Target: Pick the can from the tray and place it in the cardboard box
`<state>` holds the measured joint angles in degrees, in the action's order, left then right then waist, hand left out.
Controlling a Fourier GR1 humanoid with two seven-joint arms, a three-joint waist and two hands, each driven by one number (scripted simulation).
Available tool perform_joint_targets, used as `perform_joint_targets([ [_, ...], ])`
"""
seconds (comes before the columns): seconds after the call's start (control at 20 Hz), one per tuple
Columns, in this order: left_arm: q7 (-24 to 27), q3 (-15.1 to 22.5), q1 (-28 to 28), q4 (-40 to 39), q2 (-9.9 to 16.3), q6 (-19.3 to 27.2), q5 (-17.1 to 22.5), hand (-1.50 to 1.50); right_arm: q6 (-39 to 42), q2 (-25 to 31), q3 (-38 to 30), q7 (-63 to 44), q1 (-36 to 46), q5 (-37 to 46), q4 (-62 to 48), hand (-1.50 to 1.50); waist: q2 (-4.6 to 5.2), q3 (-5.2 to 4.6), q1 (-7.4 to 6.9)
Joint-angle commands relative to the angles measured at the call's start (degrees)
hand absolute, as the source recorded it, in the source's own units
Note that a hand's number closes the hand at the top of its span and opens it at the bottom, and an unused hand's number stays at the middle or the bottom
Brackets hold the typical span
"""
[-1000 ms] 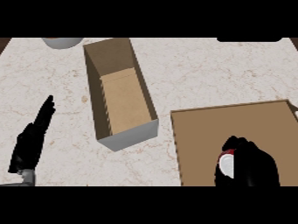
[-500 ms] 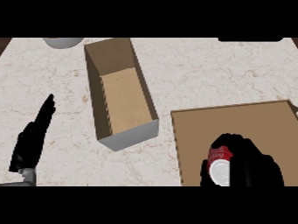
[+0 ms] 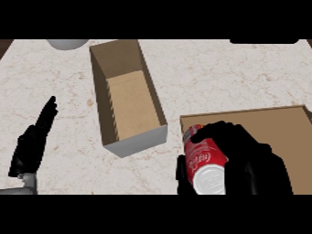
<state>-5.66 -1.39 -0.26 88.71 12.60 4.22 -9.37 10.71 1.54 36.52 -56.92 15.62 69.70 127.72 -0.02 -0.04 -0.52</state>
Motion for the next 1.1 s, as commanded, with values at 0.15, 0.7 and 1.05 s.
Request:
perform_joint_targets([
  [0.15,3.0,-0.9,0.9,-1.3,0.0,-1.0,-0.2,0.0,-4.4,-1.5,-2.8,-7.5,18.9,-7.4,-13.0,1.5,0.06,-0.01,-0.24],
  [0.7,1.5,0.8,1.0,-0.1,-1.3,-1.0,-1.1,0.0,-13.7,-1.5,-10.1,-9.0,40.1,-20.8,-42.9,1.5,0.27,-0.03,-1.59],
  [1.05,3.0,-0.5,-1.1,-3.0,-1.4,-1.1,-0.7,0.0,-22.0,-1.5,-9.1,-3.8,46.8,-27.9,-62.4,1.5,0.43,-0.04,-1.71],
])
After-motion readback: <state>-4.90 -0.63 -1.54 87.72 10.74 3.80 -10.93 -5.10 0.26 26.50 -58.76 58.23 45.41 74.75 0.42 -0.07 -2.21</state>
